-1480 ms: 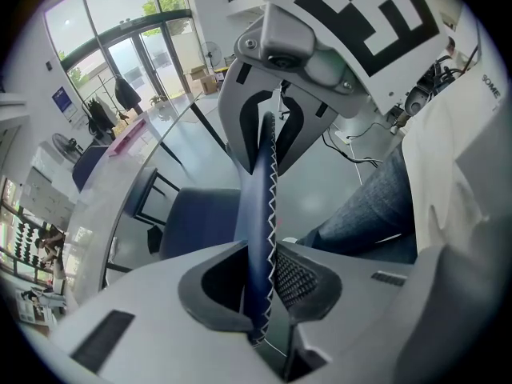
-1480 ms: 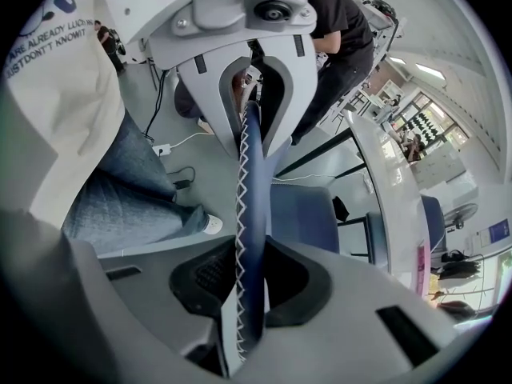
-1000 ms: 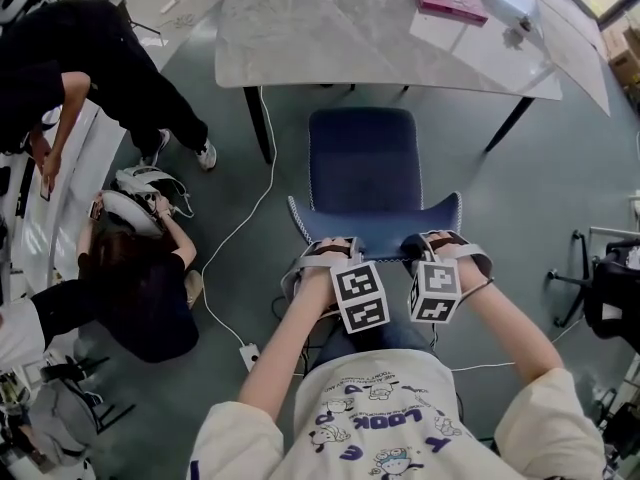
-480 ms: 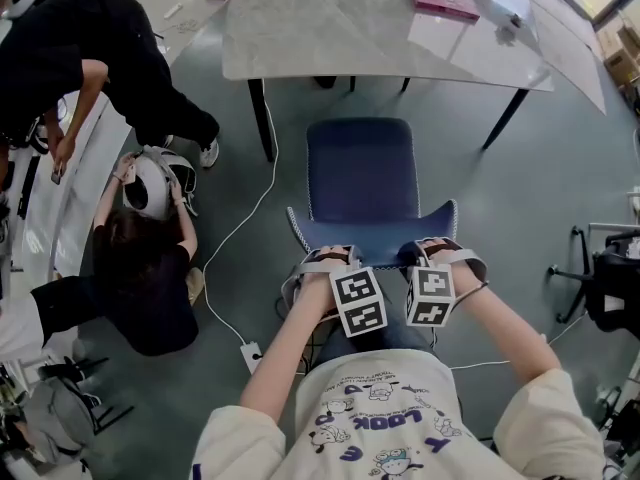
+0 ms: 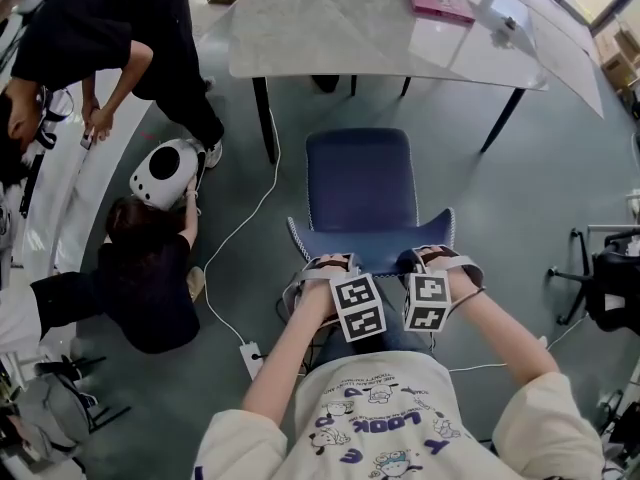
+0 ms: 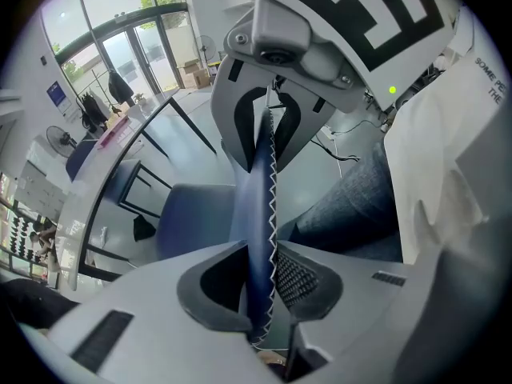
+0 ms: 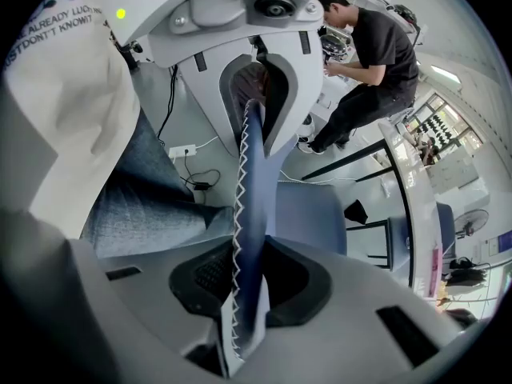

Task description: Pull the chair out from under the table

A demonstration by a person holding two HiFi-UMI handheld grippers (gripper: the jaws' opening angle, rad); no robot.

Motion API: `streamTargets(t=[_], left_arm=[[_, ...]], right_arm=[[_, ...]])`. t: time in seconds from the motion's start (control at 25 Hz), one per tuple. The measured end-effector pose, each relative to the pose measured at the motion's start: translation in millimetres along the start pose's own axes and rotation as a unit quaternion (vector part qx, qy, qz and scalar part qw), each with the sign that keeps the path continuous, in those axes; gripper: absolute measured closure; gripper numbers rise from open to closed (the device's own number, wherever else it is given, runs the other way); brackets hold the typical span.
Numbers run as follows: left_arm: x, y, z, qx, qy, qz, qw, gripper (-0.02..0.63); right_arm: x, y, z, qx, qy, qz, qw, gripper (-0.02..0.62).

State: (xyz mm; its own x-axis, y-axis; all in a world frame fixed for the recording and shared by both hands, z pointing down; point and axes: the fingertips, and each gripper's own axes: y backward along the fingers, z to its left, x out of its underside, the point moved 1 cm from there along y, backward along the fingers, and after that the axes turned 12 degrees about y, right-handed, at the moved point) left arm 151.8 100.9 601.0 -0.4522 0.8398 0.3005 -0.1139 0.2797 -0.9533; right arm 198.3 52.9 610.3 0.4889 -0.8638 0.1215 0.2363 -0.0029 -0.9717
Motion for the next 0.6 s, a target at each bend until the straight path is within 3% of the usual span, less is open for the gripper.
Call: streamTargets(t=[0.6], left_arm=[[14.9,6.9,-52.4,-0.001,0.004,0.014,0.9999,0.514]], right_arm=[[-13.9,10.2,50.7,-0.008,0.009,-0.003,1.0,0.515]])
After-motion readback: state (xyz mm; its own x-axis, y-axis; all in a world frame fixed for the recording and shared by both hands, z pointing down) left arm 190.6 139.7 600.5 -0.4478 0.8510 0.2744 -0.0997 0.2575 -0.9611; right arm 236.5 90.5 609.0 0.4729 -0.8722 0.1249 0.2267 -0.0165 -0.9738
